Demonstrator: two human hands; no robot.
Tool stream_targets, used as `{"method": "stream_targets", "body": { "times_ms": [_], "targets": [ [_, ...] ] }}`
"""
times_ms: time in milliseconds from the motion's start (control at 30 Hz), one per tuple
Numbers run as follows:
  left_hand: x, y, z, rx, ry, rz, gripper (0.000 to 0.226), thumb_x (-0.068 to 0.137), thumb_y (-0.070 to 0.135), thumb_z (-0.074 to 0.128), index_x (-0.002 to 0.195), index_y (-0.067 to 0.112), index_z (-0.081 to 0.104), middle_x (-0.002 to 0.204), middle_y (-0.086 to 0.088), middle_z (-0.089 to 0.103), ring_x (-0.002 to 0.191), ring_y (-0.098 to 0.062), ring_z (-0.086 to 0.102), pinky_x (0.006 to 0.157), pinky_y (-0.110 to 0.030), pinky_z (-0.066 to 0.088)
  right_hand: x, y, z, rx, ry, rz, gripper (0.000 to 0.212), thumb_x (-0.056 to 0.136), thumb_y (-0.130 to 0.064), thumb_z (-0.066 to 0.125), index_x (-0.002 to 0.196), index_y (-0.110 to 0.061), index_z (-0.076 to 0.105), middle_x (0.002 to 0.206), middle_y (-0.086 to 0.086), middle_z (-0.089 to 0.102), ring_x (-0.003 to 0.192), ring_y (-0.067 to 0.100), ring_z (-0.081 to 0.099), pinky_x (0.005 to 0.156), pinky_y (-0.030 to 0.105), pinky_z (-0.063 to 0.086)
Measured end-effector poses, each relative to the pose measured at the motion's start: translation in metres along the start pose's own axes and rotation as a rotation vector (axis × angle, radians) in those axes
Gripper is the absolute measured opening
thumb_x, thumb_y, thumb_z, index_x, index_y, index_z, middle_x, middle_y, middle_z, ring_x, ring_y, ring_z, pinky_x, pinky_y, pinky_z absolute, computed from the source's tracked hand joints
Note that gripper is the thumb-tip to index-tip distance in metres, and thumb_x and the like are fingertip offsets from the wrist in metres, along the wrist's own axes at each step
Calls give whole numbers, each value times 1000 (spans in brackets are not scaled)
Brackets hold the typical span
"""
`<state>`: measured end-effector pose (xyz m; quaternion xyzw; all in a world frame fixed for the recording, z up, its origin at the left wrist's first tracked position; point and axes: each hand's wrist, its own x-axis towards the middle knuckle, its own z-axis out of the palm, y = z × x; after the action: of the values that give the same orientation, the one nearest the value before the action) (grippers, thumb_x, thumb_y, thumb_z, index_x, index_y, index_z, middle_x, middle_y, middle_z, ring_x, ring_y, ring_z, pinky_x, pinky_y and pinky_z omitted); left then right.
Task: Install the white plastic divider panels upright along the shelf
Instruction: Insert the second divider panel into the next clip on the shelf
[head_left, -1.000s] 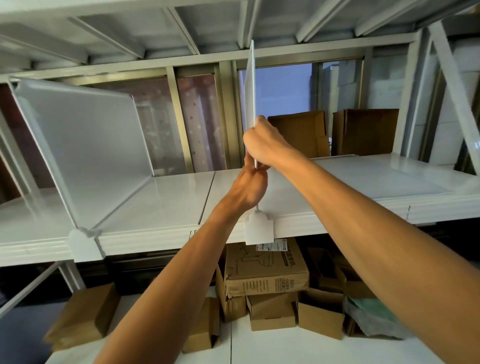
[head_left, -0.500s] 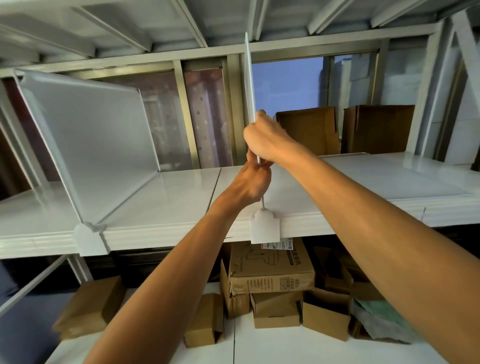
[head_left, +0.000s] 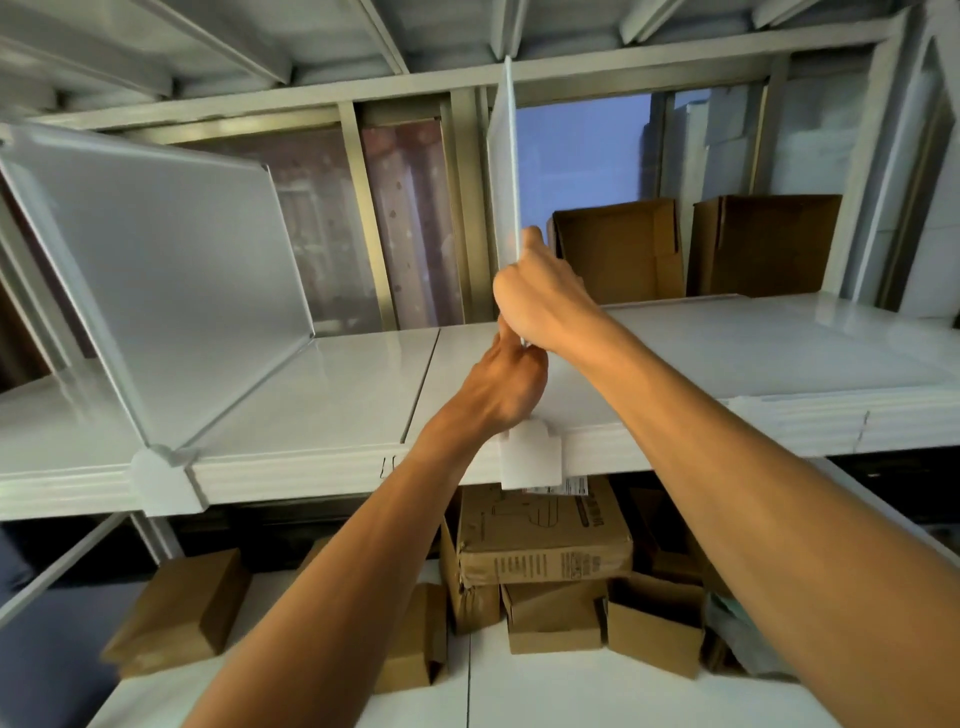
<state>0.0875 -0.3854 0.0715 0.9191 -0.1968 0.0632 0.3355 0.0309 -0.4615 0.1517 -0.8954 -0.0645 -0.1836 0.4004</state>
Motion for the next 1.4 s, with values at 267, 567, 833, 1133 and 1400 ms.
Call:
{"method": "stream_targets", "body": {
  "times_ms": [267, 567, 833, 1133, 1400],
  "targets": [
    [-2, 4, -2, -67, -49, -6, 46, 104, 15, 27, 139, -12, 36, 146, -30, 39, 109, -29, 51, 76, -17, 38, 8, 4, 1, -11, 8, 6, 52, 97, -10, 35, 148, -11, 24, 102, 6, 43, 68, 13, 42, 58, 34, 34],
    [-21, 21, -8, -215, -54, -69, 50, 101, 10, 32, 145, -12, 26, 147, -22, 42, 130, -35, 43, 81, -23, 36, 4, -2, -1, -33, -42, 86, 64, 97, -13, 34, 157, -14, 12, 152, 17, 38, 122, 38, 49, 84, 39, 40],
    [-48, 23, -27, -441, -134, -91, 67, 101, 43, 49, 158, 30, 15, 157, -2, 37, 145, -27, 32, 104, -44, 39, -5, 0, 0, 160, -131, 196, 39, 100, -20, 35, 135, -5, 44, 114, 11, 49, 101, 28, 51, 76, 37, 44],
    [-56, 15, -33, -718, -53, -123, 47, 97, 52, 39, 131, 25, 58, 131, 1, 63, 126, -21, 55, 109, -52, 40, -12, 15, 6, 321, -194, 174, 56, 101, -53, 33, 143, -18, 47, 132, 8, 56, 118, 24, 55, 105, 47, 45],
    [-27, 67, -10, 331, -105, -481, 43, 106, 24, 38, 139, -1, 49, 145, -12, 51, 148, -31, 26, 124, -42, 5, -10, 17, 8, 394, -277, 158, 70, 100, -63, 25, 153, -18, 36, 153, 8, 42, 139, 25, 42, 115, 47, 34]
  ]
}}
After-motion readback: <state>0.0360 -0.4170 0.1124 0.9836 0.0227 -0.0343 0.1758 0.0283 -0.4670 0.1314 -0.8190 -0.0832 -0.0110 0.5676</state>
